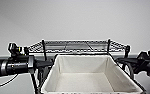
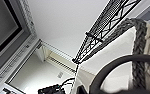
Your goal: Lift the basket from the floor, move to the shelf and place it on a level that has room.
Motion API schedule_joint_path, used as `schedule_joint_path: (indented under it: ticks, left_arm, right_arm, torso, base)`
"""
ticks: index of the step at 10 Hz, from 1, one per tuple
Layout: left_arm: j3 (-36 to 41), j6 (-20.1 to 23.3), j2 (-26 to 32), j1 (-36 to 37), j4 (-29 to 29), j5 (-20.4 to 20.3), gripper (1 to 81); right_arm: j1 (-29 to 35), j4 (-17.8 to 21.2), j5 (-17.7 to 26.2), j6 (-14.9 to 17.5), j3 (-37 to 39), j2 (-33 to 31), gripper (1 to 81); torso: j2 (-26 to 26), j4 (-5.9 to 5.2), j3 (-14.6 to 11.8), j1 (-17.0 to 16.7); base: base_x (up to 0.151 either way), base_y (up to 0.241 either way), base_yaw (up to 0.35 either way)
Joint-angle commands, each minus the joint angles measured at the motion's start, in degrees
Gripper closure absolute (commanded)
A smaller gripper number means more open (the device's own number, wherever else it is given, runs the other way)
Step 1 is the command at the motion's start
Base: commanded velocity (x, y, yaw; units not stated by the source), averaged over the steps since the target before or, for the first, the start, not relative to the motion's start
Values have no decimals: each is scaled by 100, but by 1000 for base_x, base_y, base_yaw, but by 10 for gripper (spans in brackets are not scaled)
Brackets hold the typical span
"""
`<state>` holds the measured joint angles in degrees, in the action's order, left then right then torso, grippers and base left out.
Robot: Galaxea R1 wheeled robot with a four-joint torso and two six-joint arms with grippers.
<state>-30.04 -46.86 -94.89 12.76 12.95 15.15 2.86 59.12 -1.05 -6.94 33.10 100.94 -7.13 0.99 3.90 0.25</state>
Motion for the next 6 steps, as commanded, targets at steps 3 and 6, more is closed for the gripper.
schedule_joint_path:
  ticks: [3,6]
  left_arm:
    - [-424,-702,-241,1592,172,111,811]
    - [-635,-702,-365,2111,498,286,811]
  right_arm:
    - [1676,863,641,0,626,148,811]
    - [2142,961,746,-273,846,298,811]
  torso:
    - [0,0,0,0]
    - [0,0,0,0]
  base:
    - [0,0,0]
    - [0,0,0]
